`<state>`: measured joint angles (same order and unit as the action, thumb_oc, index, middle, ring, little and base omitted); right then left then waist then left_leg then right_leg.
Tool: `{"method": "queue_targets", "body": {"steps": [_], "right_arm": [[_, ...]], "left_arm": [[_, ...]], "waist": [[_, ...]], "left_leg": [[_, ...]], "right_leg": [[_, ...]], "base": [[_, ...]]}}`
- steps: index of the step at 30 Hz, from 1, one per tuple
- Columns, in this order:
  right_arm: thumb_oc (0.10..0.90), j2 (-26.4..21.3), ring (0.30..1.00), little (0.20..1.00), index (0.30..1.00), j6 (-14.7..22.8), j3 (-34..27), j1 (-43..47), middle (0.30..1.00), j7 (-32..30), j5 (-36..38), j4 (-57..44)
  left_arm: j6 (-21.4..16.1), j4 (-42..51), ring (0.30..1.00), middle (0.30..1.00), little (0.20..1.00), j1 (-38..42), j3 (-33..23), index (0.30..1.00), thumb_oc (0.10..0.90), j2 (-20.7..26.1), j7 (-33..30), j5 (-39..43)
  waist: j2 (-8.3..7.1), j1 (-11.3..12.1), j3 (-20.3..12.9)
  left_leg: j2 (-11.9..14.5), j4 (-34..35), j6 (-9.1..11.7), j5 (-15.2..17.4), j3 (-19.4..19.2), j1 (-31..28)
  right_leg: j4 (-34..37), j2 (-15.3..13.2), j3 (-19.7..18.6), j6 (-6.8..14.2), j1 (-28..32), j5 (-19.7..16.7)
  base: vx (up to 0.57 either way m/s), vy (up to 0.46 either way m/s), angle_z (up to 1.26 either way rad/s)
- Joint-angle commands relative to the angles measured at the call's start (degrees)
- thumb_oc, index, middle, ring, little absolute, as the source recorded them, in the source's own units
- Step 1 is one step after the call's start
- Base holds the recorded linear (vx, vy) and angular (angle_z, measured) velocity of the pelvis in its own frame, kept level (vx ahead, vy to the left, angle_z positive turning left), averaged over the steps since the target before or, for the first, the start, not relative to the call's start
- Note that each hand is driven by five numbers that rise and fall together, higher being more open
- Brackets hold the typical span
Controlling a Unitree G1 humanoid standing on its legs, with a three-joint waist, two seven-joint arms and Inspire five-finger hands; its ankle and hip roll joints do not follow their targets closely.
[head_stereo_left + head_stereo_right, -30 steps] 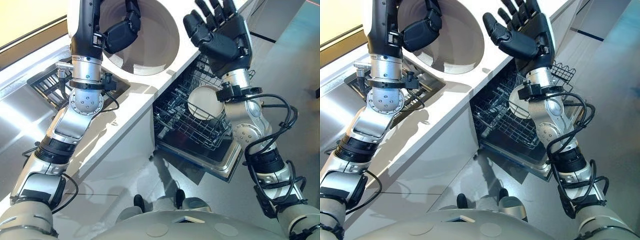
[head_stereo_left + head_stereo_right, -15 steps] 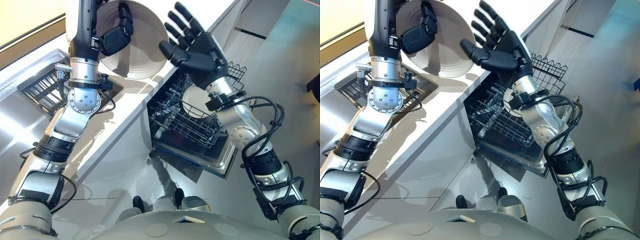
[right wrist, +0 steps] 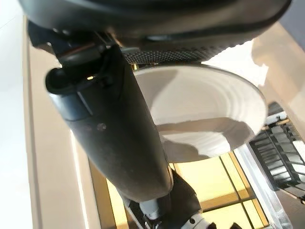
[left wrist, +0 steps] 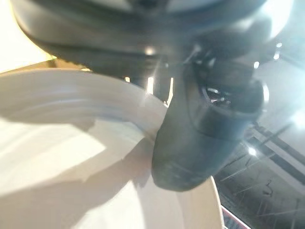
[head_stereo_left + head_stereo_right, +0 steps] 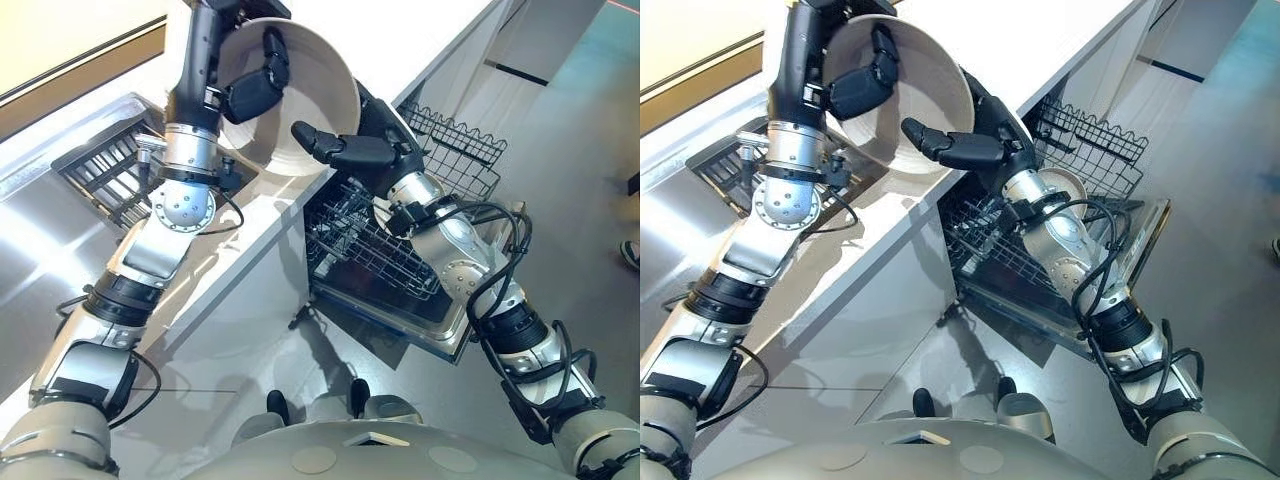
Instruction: Pick up plates and place into dishwasher.
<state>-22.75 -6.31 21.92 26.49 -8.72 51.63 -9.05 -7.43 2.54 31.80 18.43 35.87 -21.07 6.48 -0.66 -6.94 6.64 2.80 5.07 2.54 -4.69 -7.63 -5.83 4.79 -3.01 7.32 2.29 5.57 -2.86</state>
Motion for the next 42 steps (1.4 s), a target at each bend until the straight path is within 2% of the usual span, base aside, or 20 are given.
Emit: {"method": "queue_targets", "body": {"steps": [1, 2, 3, 12, 16, 17, 18, 19, 20, 24, 25, 26, 27, 28, 30, 32, 35, 38, 42], "right_arm": [[0.646, 5.3, 0.768, 0.746, 0.768, 6.6, 1.3, 7.6, 0.768, 0.2, -2.0, -2.8], [0.245, 5.6, 0.425, 0.345, 0.425, 7.0, 1.2, 7.6, 0.425, -0.3, -2.5, -2.8], [0.1, 5.9, 0.3, 0.2, 0.3, 7.4, 1.2, 7.5, 0.3, -0.7, -2.8, -2.7], [0.1, 5.2, 0.3, 0.2, 0.3, 8.2, 0.0, 7.7, 0.3, -2.9, -3.0, -2.2], [0.1, 4.5, 0.3, 0.2, 0.3, 8.6, -1.0, 7.0, 0.3, -3.2, -3.2, -1.9], [0.1, 4.1, 0.3, 0.2, 0.3, 8.8, -1.8, 6.6, 0.3, -3.2, -3.2, -1.9], [0.1, 4.1, 0.3, 0.2, 0.3, 8.8, -1.9, 6.6, 0.3, -3.3, -3.2, -1.9], [0.1, 3.9, 0.3, 0.2, 0.3, 9.0, -2.3, 6.4, 0.3, -3.6, -3.5, -2.0], [0.1, 2.9, 0.3, 0.2, 0.3, 9.6, -3.1, 6.3, 0.3, -3.9, -4.1, -2.0], [0.1, 0.2, 0.3, 0.2, 0.3, 13.9, -6.4, 8.1, 0.3, -7.6, -11.0, -1.5], [0.1, -1.8, 0.3, 0.2, 0.3, 16.1, -9.9, 9.2, 0.3, -10.7, -18.3, -1.7], [0.1, -2.2, 0.3, 0.2, 0.3, 16.7, -10.5, 9.5, 0.3, -11.6, -20.3, -1.7], [0.1, -4.5, 0.3, 0.2, 0.3, 18.1, -13.0, 10.3, 0.3, -14.4, -27.2, -1.3], [0.1, -5.0, 0.3, 0.2, 0.3, 18.3, -13.5, 10.5, 0.3, -15.0, -28.3, -1.2], [0.1, -8.9, 0.3, 0.2, 0.3, 19.1, -16.7, 10.8, 0.3, -17.9, -35.2, 0.0], [0.1, -12.8, 0.3, 0.2, 0.3, 19.4, -19.7, 9.7, 0.3, -19.4, -38.2, 1.8], [0.1, -17.2, 0.3, 0.2, 0.3, 19.0, -24.0, 6.9, 0.3, -20.6, -39.7, 5.1], [0.1, -21.2, 0.3, 0.2, 0.3, 18.2, -29.4, 2.4, 0.3, -20.5, -37.5, 10.9], [0.1, -23.0, 0.3, 0.2, 0.3, 17.4, -34.0, -1.9, 0.3, -21.5, -35.4, 16.4]], "left_arm": [[-3.5, 3.6, 0.3, 0.3, 0.2, 7.8, 3.0, 0.3, 0.1, -2.3, 3.4, 6.4], [-3.3, 4.0, 0.3, 0.3, 0.2, 7.5, 3.2, 0.3, 0.1, -2.9, 4.4, 7.3], [-3.0, 4.7, 0.3, 0.3, 0.2, 7.1, 3.4, 0.3, 0.1, -3.4, 5.2, 8.3], [-2.5, 8.2, 0.3, 0.3, 0.2, 6.2, 3.0, 0.3, 0.1, -3.2, 5.6, 8.9], [-4.2, 8.7, 0.3, 0.3, 0.2, 5.5, 1.7, 0.3, 0.1, -2.4, 5.3, 8.7], [-4.9, 9.2, 0.458, 0.458, 0.384, 5.0, 0.8, 0.458, 0.284, -2.0, 5.1, 8.2], [-5.1, 9.3, 0.472, 0.472, 0.4, 5.0, 0.7, 0.472, 0.3, -2.0, 5.0, 8.1], [-5.3, 9.5, 0.528, 0.528, 0.466, 4.6, 0.1, 0.528, 0.366, -1.7, 4.7, 7.5], [-5.4, 9.4, 0.9, 0.9, 0.9, 4.3, -1.0, 0.9, 0.8, -0.6, 4.6, 9.2], [-4.2, 8.1, 0.9, 0.9, 0.9, 3.9, -4.0, 0.9, 0.8, 2.2, 5.2, 11.3], [-2.9, 7.1, 0.9, 0.9, 0.9, 4.0, -6.7, 0.9, 0.8, 4.1, 5.3, 12.7], [-2.6, 6.8, 0.9, 0.9, 0.9, 4.2, -7.3, 0.9, 0.8, 4.4, 5.2, 13.1], [-1.4, 5.5, 0.9, 0.9, 0.9, 4.5, -9.1, 0.9, 0.8, 6.1, 5.3, 14.1], [-1.1, 5.2, 0.9, 0.9, 0.9, 4.7, -9.6, 0.9, 0.8, 6.5, 5.3, 14.4], [0.2, 3.2, 0.9, 0.9, 0.9, 4.7, -12.2, 0.9, 0.8, 8.9, 5.5, 14.9], [1.0, 1.5, 0.9, 0.9, 0.9, 3.7, -14.8, 0.9, 0.8, 11.6, 6.4, 15.5], [1.4, -0.8, 0.9, 0.9, 0.9, 1.1, -18.1, 0.9, 0.8, 14.5, 8.1, 15.3], [0.4, -4.1, 0.9, 0.9, 0.9, -2.9, -21.8, 0.9, 0.8, 16.6, 10.7, 15.1], [-0.5, -6.2, 0.9, 0.9, 0.9, -6.7, -24.6, 0.9, 0.8, 17.4, 12.3, 13.6]], "waist": [[0.15, 0.4, -6.4], [0.16, 0.5, -6.4], [0.16, 0.6, -6.3], [0.14, 1.0, -5.8], [0.22, 1.2, -5.8], [0.2, 1.3, -5.8], [0.2, 1.3, -5.8], [0.19, 1.4, -5.8], [0.14, 1.5, -5.8], [0.18, 1.7, -5.8], [0.35, 1.7, -6.0], [0.39, 1.7, -5.9], [0.59, 1.7, -6.2], [0.64, 1.7, -6.2], [0.93, 1.6, -6.4], [1.16, 1.6, -6.7], [1.46, 1.6, -6.9], [1.78, 1.7, -7.1], [1.99, 1.8, -7.1]], "left_leg": [[-3.5, -0.8, -1.0, 4.1, -1.0, 1.3], [-3.5, -0.8, -1.0, 4.1, -1.0, 1.4], [-3.5, -0.9, -1.0, 4.1, -1.0, 1.4], [-3.4, -0.8, -0.9, 4.2, -0.9, 1.2], [-3.3, -0.7, -0.8, 4.1, -0.7, 1.2], [-3.3, -0.7, -0.8, 4.0, -0.5, 1.2], [-3.3, -0.7, -0.8, 4.1, -0.5, 1.2], [-3.3, -0.6, -0.7, 4.0, -0.4, 1.3], [-3.2, -0.6, -0.6, 4.0, -0.4, 1.2], [-3.1, -0.5, -0.4, 4.0, -0.4, 1.2], [-3.0, -0.5, -0.3, 4.1, -0.4, 1.1], [-3.0, -0.5, -0.3, 4.2, -0.4, 1.1], [-3.0, -0.5, -0.3, 4.2, -0.3, 1.1], [-3.0, -0.5, -0.3, 4.3, -0.3, 1.1], [-2.9, -0.5, -0.2, 4.4, -0.1, 1.0], [-2.8, -0.5, -0.2, 4.5, 0.0, 0.9], [-2.6, -0.4, -0.1, 4.5, 0.5, 0.8], [-2.4, -0.4, 0.2, 4.6, 1.0, 0.8], [-2.1, -0.4, 0.3, 4.5, 1.3, 0.9]], "right_leg": [[-7.7, 1.1, 3.3, 4.6, -3.3, 5.6], [-7.7, 1.1, 3.4, 4.6, -3.4, 5.6], [-7.8, 1.1, 3.4, 4.7, -3.3, 5.6], [-7.6, 1.0, 3.5, 4.8, -3.0, 5.3], [-7.5, 1.1, 3.5, 4.8, -3.0, 5.3], [-7.5, 1.1, 3.5, 4.8, -3.0, 5.2], [-7.5, 1.1, 3.4, 4.8, -3.0, 5.2], [-7.5, 1.1, 3.4, 4.7, -3.0, 5.2], [-7.3, 1.1, 3.3, 4.7, -2.9, 5.2], [-7.1, 1.2, 3.4, 4.6, -2.8, 5.0], [-6.9, 1.3, 3.2, 4.6, -2.7, 5.1], [-6.8, 1.3, 3.2, 4.6, -2.7, 5.0], [-6.7, 1.4, 3.0, 4.5, -2.6, 5.0], [-6.7, 1.4, 3.0, 4.5, -2.6, 5.0], [-6.6, 1.5, 2.8, 4.5, -2.5, 5.2], [-6.6, 1.6, 2.6, 4.4, -2.3, 5.4], [-6.6, 1.7, 2.5, 4.3, -2.1, 5.8], [-6.8, 1.8, 2.5, 4.1, -1.9, 6.3], [-7.0, 2.0, 2.5, 3.8, -1.9, 6.7]], "base": [[0.0, 0.0, 0.0], [0.0, 0.0, 0.0], [0.0, 0.0, 0.0], [0.0, 0.003, 0.02], [0.01, 0.003, 0.03], [0.0, 0.0, 0.0], [0.0, 0.0, 0.0], [0.0, 0.0, 0.0], [0.0, 0.0, 0.0], [0.01, -0.006, 0.01], [0.04, -0.026, 0.03], [0.05, -0.035, 0.02], [0.03, -0.022, 0.01], [0.04, -0.03, 0.01], [0.04, -0.035, 0.02], [0.04, -0.048, 0.02], [0.03, -0.05, 0.01], [0.04, -0.063, 0.01], [0.04, -0.066, 0.02]]}}
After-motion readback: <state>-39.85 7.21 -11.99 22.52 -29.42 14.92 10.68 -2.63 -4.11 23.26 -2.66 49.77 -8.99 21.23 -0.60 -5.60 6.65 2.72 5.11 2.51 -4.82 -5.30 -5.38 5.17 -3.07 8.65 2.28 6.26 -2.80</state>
